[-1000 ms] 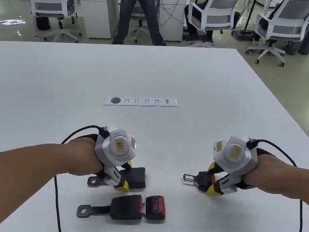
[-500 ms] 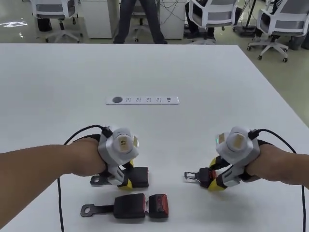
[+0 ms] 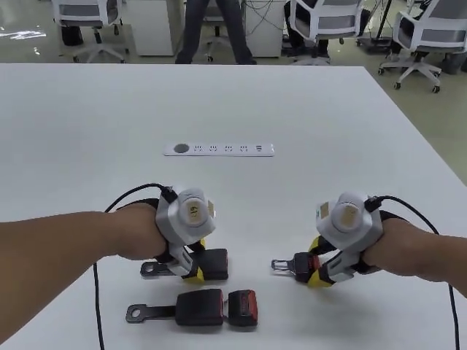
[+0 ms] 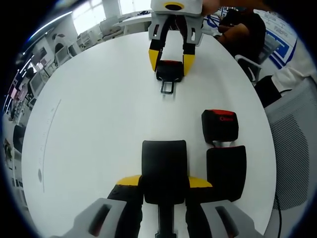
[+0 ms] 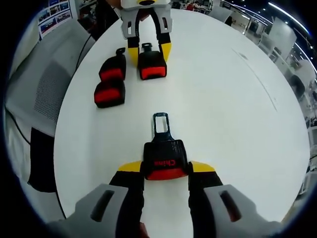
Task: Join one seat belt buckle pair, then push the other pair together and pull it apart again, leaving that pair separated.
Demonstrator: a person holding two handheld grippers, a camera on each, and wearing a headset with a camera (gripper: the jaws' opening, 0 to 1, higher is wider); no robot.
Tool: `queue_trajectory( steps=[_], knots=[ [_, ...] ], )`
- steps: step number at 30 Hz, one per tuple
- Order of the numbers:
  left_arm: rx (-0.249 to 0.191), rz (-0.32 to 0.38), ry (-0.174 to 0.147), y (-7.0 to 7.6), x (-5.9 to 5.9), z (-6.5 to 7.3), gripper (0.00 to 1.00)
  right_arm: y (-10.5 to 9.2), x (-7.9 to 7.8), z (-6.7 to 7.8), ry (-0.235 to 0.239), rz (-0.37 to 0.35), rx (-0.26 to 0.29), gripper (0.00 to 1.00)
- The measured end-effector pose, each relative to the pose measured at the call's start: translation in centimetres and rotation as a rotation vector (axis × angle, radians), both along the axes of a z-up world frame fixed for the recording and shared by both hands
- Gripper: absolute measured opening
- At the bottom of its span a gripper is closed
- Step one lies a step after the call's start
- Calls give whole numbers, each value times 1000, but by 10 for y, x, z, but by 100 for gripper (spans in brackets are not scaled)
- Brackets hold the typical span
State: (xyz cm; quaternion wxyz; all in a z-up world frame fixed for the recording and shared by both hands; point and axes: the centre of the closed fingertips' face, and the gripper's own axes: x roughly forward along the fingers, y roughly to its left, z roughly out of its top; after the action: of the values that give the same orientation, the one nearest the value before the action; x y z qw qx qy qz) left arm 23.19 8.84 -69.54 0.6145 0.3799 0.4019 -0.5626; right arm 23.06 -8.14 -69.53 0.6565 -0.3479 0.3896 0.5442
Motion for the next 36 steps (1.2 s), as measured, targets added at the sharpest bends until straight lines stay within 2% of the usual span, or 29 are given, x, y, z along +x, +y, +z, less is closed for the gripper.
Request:
queue_trajectory(
  steps=[3,10,12,17,19,25,28,33,36],
  knots=[
    [1,-1,2,0,1,-1,33,13,0,-2,5,5,17,33],
    [2,1,2,1,2,-2,33,39,-1,4,8,35,34,33],
    [2,2,1,-1,-2,2,33,45,4,-3,9,41,42,33],
    [2,2,1,0,1,-1,33,65,0,4,-1,82,39,32],
    [4,2,4,1,3,-3,33,70,2,1,-3,83,41,32],
    [4,6,12,-1,1,0,33,80,1,2,-14,107,44,32],
    [1,11,16,-1,1,0,33,76,6,0,-28,120,30,32],
    [6,8,19,-1,3,-3,33,79,1,4,-29,118,42,32],
    [9,1,17,-2,3,-2,33,83,5,4,-35,122,52,32]
  ],
)
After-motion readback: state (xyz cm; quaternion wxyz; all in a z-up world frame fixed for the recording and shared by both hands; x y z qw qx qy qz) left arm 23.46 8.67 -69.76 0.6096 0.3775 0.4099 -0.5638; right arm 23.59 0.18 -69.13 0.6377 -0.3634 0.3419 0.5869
